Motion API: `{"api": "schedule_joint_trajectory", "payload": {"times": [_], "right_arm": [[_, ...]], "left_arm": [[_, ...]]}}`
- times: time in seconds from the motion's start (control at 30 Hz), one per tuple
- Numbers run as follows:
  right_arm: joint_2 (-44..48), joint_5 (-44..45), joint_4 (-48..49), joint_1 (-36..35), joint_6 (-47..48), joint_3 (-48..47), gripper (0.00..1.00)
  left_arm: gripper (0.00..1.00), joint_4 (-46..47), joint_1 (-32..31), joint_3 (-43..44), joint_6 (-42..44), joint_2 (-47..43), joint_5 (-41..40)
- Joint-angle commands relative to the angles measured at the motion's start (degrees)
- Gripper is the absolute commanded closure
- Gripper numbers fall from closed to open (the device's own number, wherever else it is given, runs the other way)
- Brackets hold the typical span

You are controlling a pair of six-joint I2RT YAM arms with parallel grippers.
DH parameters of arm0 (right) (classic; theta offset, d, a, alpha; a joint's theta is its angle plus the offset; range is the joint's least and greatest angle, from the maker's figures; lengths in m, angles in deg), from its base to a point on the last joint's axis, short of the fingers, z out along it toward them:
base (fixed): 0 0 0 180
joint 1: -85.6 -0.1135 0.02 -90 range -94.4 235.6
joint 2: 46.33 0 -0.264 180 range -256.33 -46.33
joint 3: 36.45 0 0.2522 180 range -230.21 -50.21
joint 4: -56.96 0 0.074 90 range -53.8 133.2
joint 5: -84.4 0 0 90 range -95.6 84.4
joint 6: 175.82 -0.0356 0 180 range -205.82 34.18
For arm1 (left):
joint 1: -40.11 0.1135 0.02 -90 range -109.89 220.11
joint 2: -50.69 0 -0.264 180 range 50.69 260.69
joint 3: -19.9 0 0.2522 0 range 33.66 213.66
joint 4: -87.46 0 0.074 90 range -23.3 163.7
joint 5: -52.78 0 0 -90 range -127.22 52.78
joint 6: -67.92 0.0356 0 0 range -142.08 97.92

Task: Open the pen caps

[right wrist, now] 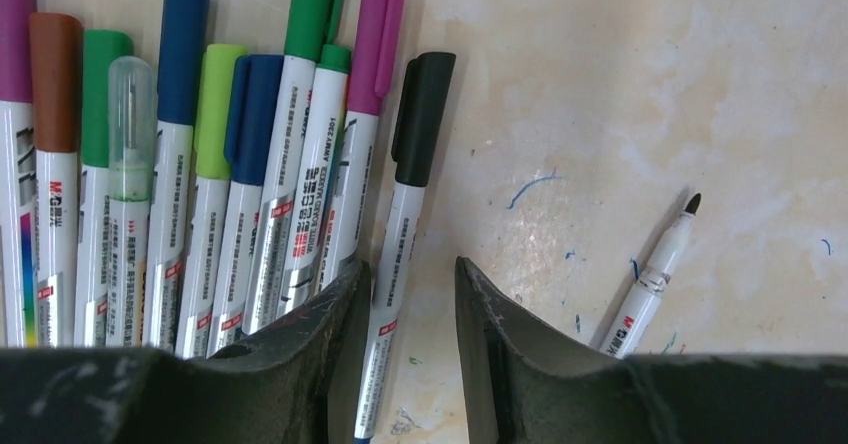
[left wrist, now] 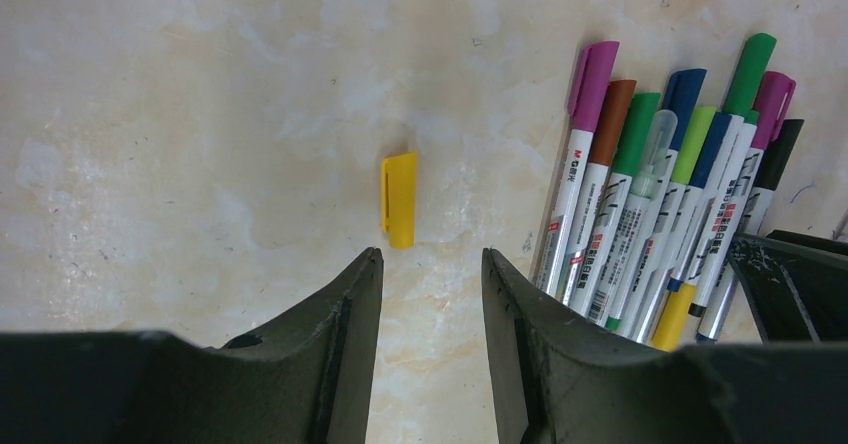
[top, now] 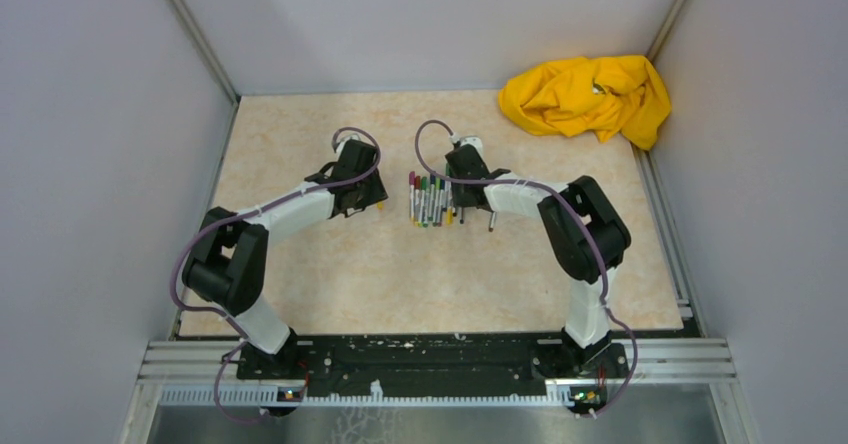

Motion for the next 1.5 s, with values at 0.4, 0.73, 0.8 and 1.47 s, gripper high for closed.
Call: {"api": "schedule_joint_trajectory", "payload": {"times": [0.4, 0.73, 0.8, 1.47], "right_arm": [[-1.44, 4.11, -2.08, -0.96, -1.68, 2.31, 0.95], [11.73, 0.90, 3.18, -1.56, -0.31, 10.64, 1.00], [15.58, 0.38, 3.17, -2.16, 0.30, 12.19, 1.00], [37.13, -8.33, 5.16, -14.02, -3.68, 21.96, 1.00]], "left_arm": [[0.49, 1.03, 0.51, -0.78, 0.30, -3.16, 1.71], [0.32, 2.92, 0.51, -3.46, -1.72, -9.09, 7.20], [0.31, 5.47, 0.52, -5.27, -2.18, -10.93, 10.49], [0.30, 22.03, -7.97, -11.56, -15.95, -13.38, 23.98]]}}
